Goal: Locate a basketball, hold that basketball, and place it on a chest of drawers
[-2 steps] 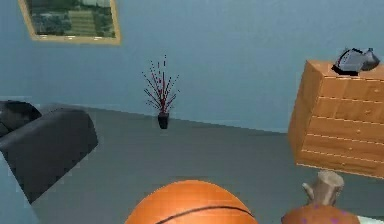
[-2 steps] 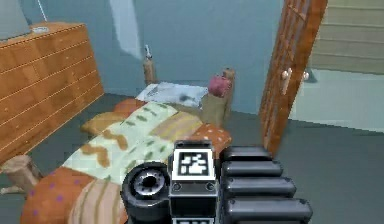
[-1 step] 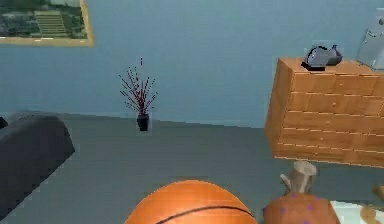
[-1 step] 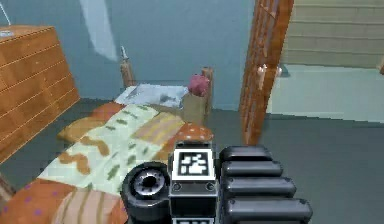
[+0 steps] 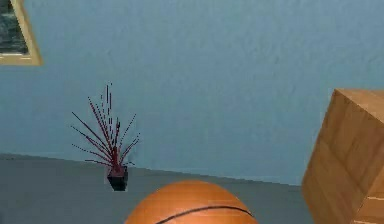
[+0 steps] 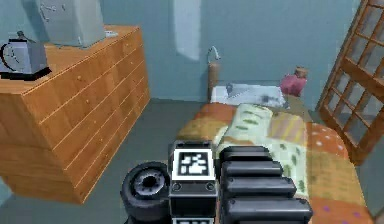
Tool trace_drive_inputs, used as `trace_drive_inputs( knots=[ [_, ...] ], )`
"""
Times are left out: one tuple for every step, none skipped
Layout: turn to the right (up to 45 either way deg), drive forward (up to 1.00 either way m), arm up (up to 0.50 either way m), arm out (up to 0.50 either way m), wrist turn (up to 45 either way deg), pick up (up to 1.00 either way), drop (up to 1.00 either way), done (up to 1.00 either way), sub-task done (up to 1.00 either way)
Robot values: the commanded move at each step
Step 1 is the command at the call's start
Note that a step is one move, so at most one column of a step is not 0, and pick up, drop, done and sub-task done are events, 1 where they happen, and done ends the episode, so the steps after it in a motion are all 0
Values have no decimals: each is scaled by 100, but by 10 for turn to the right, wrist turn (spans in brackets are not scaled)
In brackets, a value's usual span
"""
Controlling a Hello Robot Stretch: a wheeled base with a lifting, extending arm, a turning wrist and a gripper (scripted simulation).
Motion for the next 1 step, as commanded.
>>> trace_drive_inputs(
  knots=[
    [0, 35, 0, 0, 0, 0, 0, 0, 0]
  ],
)
